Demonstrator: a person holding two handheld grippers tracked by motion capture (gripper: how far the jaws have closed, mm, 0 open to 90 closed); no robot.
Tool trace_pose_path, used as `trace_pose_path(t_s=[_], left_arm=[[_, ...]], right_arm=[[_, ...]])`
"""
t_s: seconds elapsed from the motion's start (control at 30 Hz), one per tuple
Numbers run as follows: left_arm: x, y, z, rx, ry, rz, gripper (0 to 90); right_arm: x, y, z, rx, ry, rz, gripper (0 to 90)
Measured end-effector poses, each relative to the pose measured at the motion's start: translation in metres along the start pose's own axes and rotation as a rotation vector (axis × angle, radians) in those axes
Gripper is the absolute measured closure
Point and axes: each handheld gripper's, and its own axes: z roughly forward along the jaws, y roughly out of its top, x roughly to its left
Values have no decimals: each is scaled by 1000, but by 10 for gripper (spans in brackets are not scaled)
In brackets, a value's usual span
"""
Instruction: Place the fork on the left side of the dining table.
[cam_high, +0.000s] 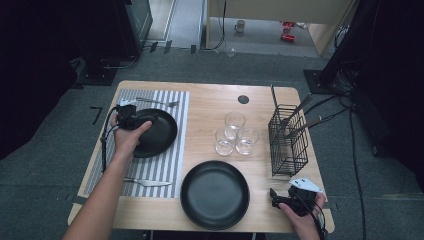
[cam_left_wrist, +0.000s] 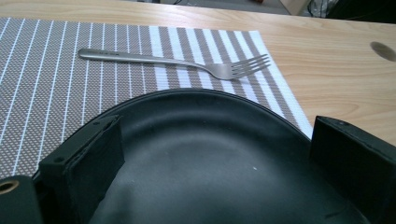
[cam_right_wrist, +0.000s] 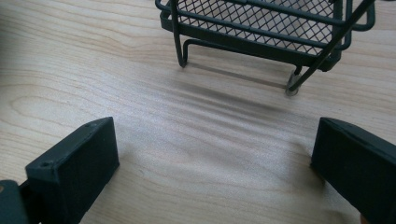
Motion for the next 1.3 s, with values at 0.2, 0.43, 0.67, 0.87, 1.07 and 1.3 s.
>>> trace_pose_path(t_s=[0.2, 0.43, 0.67, 0.87, 1.07, 1.3], left_arm=[[-6, -5, -12, -7, -6, 17, 35], [-14, -12, -26, -20, -16, 41, 35], [-24, -23, -36, -24, -43, 67, 36], [-28, -30, -44, -33, -53, 73, 36], [-30, -37, -53, -39, -66, 74, 36], [-30, -50, -65, -40, -67, 84, 36]], right_arm=[[0, 0, 0, 0, 0, 0, 0], [0, 0, 0, 0, 0, 0, 0], [0, 0, 0, 0, 0, 0, 0], [0, 0, 0, 0, 0, 0, 0], [0, 0, 0, 0, 0, 0, 0], [0, 0, 0, 0, 0, 0, 0]])
